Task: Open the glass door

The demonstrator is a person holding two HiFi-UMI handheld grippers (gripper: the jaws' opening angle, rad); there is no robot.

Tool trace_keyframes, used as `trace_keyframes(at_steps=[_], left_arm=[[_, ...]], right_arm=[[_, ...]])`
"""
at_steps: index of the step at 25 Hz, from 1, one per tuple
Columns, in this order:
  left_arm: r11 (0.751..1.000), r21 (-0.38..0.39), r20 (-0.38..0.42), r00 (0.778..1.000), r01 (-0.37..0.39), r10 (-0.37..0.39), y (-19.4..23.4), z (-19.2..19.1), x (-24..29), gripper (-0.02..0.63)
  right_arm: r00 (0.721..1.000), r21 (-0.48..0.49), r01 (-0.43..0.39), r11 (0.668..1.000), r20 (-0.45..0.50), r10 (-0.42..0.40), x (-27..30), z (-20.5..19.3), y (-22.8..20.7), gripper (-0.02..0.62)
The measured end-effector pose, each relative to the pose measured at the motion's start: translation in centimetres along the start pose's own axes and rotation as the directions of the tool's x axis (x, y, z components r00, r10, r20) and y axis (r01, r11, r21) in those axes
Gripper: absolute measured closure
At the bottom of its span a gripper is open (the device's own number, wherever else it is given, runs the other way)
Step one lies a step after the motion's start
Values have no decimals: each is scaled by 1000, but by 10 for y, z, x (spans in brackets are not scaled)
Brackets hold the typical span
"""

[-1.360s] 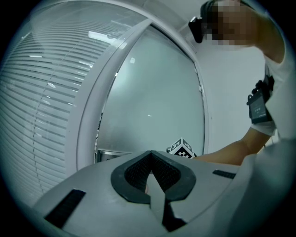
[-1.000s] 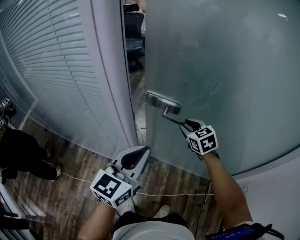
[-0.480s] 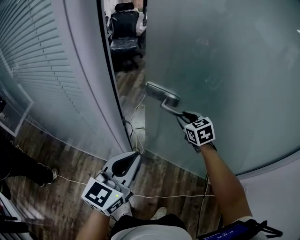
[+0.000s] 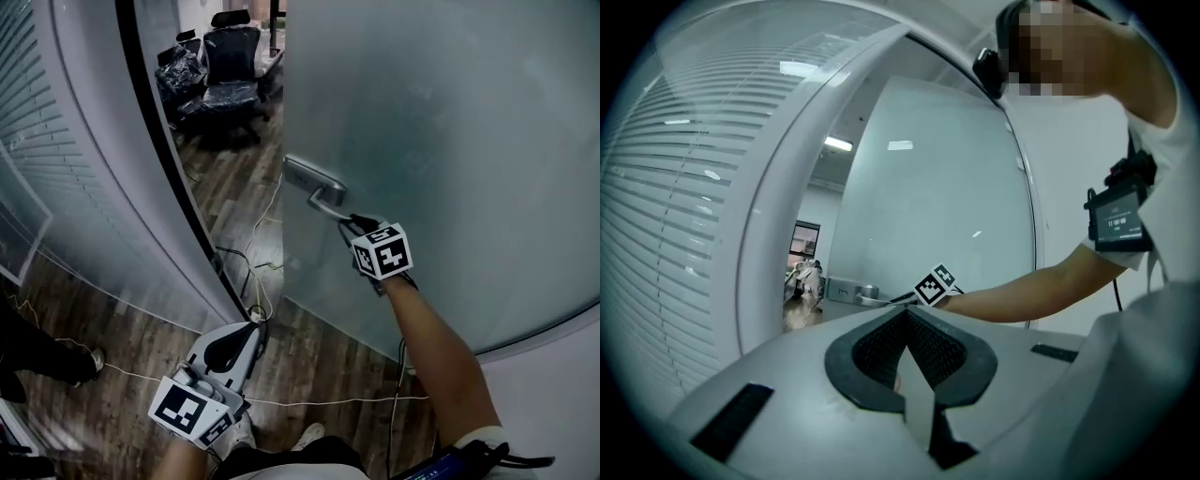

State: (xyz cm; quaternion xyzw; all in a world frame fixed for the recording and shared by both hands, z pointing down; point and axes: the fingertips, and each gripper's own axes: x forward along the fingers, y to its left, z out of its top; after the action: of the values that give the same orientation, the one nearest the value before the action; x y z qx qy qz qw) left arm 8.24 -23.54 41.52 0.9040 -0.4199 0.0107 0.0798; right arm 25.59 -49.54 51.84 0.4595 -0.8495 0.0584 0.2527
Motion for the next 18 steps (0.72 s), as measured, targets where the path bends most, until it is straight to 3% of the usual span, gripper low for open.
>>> trace_keyframes(at_steps=[9, 18], left_arm=[[1000, 7, 10, 1000, -5, 5, 7, 0, 38, 606], [1000, 11, 3, 1000, -8, 8, 14, -5, 40, 606]], right_arm=[[997, -8, 67, 998, -23, -68, 17, 4, -48, 476], [986, 74, 168, 983, 0, -169, 14, 2, -86, 476]])
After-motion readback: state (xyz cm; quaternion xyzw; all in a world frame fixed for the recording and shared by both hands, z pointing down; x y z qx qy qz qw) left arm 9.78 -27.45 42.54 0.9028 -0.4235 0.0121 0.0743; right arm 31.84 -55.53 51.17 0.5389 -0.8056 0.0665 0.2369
